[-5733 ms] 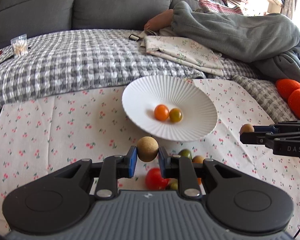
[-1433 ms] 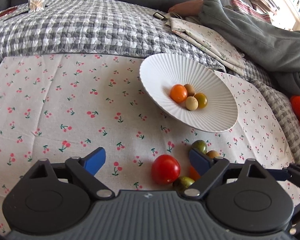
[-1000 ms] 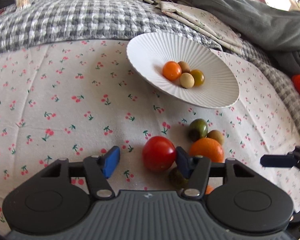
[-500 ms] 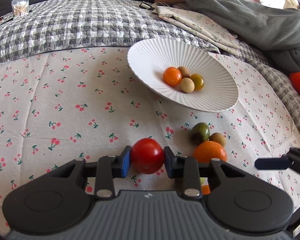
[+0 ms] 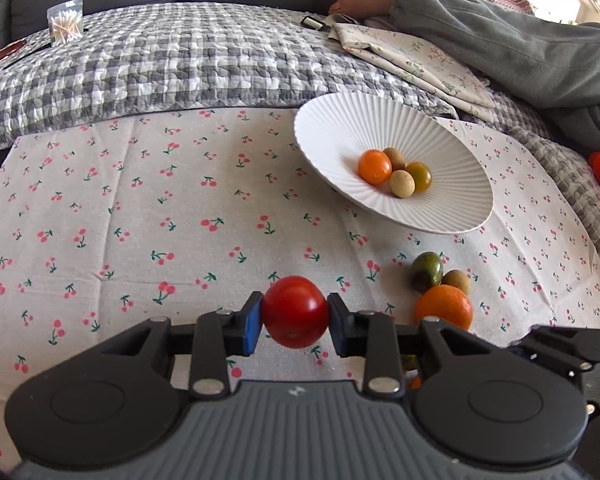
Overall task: Organize fruits
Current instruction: 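Grasp the red tomato with the left tool while the right tool grasps an orange, then carry the red tomato and the orange over the white bowl with both tools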
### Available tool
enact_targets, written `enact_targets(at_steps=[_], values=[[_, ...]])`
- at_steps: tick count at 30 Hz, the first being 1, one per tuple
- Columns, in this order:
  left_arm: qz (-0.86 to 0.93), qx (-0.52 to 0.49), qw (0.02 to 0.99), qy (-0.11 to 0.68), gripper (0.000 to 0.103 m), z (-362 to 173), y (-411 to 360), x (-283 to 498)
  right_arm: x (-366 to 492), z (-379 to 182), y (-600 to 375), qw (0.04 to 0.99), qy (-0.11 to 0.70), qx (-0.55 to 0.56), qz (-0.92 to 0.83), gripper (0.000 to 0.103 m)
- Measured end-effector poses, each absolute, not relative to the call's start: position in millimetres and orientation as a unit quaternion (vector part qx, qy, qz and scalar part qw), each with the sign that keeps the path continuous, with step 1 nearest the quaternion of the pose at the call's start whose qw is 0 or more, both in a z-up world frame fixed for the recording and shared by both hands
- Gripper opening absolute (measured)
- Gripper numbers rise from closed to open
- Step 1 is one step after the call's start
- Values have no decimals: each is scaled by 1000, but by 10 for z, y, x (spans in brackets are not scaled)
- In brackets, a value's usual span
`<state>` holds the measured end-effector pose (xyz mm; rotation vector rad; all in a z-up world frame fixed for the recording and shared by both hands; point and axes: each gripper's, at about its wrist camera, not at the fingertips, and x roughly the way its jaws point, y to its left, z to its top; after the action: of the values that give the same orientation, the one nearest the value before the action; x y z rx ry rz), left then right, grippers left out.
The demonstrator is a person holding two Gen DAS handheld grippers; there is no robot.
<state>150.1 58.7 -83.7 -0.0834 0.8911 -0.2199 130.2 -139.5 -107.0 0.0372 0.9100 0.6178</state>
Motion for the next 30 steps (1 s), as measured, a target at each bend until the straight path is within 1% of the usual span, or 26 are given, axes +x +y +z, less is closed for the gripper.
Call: enact_targets(at_steps=[1,2,3,4,5,16,30], values=[[-106,-41,896,430,32,-837,592,1504,1320,-1074,-1392,851,434,26,294,72],[-105,-41,895,431,32,-841,593,1505,1336,-1076,-1385,851,436,31,293,60],[-105,-40,895,433,32,-847,590,1506,1347,-1078,-1379,851,436,33,292,53],[-105,-39,894,434,32,-854,587,1505,1356,-1083,-1371,852,437,27,289,39],[-106,-37,893,435,32,-860,582,1501,1359,-1080,-1365,852,436,18,288,34],[-111,-27,895,430,32,-847,554,1491,1367,-1002,-1521,854,434,5,287,33],[-116,-18,900,421,32,-810,538,1488,1431,-812,-1955,874,416,8,252,33]])
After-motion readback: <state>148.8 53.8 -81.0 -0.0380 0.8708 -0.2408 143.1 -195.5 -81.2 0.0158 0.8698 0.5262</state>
